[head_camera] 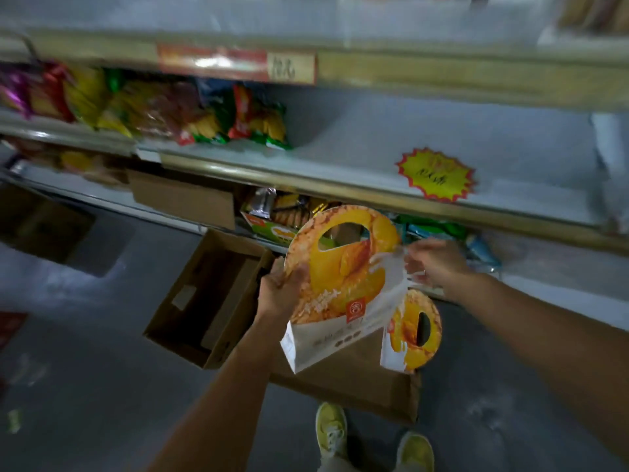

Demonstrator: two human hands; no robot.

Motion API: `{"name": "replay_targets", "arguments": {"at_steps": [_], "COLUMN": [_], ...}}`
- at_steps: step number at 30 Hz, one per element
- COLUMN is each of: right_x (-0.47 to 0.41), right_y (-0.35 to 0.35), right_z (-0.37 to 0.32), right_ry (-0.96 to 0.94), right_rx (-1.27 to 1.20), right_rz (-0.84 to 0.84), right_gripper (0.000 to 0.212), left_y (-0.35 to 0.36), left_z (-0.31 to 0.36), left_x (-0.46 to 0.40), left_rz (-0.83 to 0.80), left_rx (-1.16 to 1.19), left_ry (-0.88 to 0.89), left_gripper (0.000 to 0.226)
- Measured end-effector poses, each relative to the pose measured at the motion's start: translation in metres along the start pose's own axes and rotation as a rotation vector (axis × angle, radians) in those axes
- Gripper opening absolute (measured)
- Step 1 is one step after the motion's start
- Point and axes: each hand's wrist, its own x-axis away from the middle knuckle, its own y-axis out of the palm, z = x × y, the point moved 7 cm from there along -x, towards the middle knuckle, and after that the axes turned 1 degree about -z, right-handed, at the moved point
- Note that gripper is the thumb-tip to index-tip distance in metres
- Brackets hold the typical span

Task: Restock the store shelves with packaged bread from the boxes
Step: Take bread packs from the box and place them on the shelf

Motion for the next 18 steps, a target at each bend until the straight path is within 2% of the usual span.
{"name": "replay_targets", "arguments": {"at_steps": [1,2,4,5,8,11,12,14,18], "right_x": [0.011,0.022,0.048,0.061,0.104,0.140,0.153,0.174,0.210], "right_y": [-0.008,-0.013,-0.016,-0.015,-0.016,-0.030,-0.033,-0.038,-0.047], "right_z": [-0.010,-0.022,-0.050,-0.066,-0.113,-0.161,-0.177,-0.204,-0.241], "right_ry": [-0.018,-0.045,-0.132,-0.184,-0.278,-0.414,-0.461,-0.515,-0.557], "right_rx": [0.034,0.081,0.152,0.156,0.098,0.095,0.082,0.041,-0.097], "right_rz": [0.025,0.022,-0.072,-0.152,-0.360,-0.338,-0.343,-0.330,-0.245], "right_gripper": [0.007,0.025,0.056,0.061,0.041,0.017,0.013,0.011,0.011], "left_y": [-0.008,-0.016,-0.033,-0.042,-0.068,-0.090,-0.095,-0.103,-0.112], "left_z": [0.019,0.038,0.072,0.090,0.138,0.179,0.192,0.216,0.254], "left_x": [0.013,0.024,0.049,0.058,0.080,0.103,0.112,0.128,0.158], "left_rz": [-0.017,-0.033,-0.052,-0.050,-0.014,0.059,0.068,0.084,0.078], "left_rx": [0.027,0.035,0.060,0.077,0.162,0.226,0.241,0.268,0.296], "left_ry": [0.015,0.028,0.049,0.062,0.098,0.103,0.117,0.142,0.174], "left_gripper": [0.035,0.030,0.027,0.028,0.024,0.041,0.038,0.032,0.048]}}
